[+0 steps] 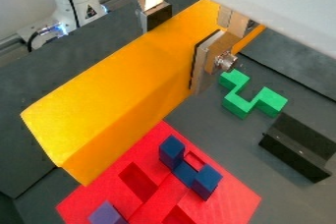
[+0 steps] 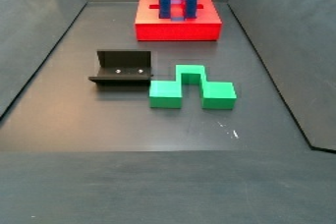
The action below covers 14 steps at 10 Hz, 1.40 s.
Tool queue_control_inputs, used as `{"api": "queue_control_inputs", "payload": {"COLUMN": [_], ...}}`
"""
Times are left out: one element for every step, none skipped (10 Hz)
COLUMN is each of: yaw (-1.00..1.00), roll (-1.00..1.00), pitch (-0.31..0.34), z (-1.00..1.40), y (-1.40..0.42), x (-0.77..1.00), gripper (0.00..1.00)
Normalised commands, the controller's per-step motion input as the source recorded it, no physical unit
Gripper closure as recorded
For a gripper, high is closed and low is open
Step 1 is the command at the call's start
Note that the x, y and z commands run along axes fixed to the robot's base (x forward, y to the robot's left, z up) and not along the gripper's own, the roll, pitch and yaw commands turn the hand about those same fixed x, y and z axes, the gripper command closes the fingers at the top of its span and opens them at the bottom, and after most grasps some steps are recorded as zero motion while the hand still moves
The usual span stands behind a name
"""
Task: Pick up the yellow object. Move up. Move to above the board. Insert the yellow object.
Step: Move to above the board, then insert the yellow object.
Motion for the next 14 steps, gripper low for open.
{"api": "queue_control_inputs", "payload": {"yaw": [0.01, 0.00, 0.00, -0.01, -0.11, -0.13, -0.13, -0.12, -0.09, -0.04, 0.01, 0.05, 0.09, 0.08], "roll": [0.05, 0.00, -0.04, -0.19, -0.21, -0.21, -0.21, -0.20, -0.18, -0.16, -0.08, -0.01, 0.15, 0.13], "pitch": [0.103, 0.000, -0.010, -0.057, -0.053, -0.041, -0.047, -0.053, -0.067, -0.083, -0.050, -0.029, 0.000, 0.000], "z": [0.06, 0.00, -0.08, -0.25, -0.22, -0.13, -0.11, -0.17, -0.27, -0.38, -0.44, -0.42, -0.40, -0.35], "y": [-0.21, 0.00, 0.00, 0.00, -0.01, -0.05, -0.07, -0.07, -0.07, -0.05, -0.02, -0.09, -0.45, -0.45], "x": [0.17, 0.00, 0.00, 0.03, 0.12, 0.14, 0.12, 0.14, 0.12, 0.09, 0.05, 0.06, 0.09, 0.07], "gripper": [1.00, 1.00, 1.00, 1.00, 1.00, 1.00, 1.00, 1.00, 1.00, 1.00, 1.00, 1.00, 1.00, 1.00]}}
